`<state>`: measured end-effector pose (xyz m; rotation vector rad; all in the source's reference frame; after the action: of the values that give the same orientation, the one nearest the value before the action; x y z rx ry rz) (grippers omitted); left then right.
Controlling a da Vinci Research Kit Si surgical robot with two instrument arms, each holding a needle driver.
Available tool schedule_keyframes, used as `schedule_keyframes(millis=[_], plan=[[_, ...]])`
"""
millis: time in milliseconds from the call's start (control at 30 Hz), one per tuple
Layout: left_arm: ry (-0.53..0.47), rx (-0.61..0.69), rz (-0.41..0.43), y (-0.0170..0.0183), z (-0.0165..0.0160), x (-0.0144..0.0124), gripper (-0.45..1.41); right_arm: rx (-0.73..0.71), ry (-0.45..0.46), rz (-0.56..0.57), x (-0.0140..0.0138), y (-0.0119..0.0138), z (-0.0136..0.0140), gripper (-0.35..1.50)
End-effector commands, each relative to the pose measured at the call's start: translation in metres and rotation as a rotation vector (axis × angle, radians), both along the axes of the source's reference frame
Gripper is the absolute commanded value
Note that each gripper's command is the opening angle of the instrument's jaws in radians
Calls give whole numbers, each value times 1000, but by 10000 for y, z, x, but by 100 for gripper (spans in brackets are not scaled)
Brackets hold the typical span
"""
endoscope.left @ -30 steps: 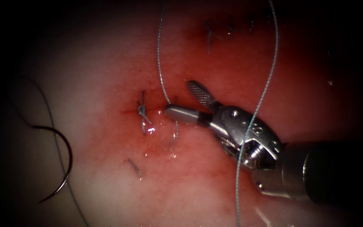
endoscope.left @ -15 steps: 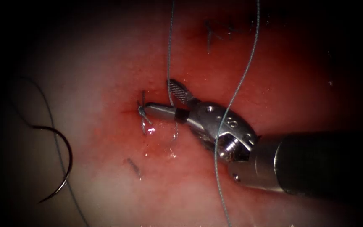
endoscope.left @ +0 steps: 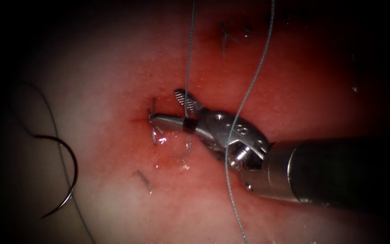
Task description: Wound Closure
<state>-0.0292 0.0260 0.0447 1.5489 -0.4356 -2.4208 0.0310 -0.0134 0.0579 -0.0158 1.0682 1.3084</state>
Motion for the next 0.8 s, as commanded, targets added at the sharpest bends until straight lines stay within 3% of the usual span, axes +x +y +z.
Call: schedule_keyframes(millis=[33,800], plan=[[-1,-6,2,5,2,-6,-45,-1,6,-1,8,-1,5,128],[-23,2,10,-4,-15,-13,-45,-13,25,-9,24,15,10,123]])
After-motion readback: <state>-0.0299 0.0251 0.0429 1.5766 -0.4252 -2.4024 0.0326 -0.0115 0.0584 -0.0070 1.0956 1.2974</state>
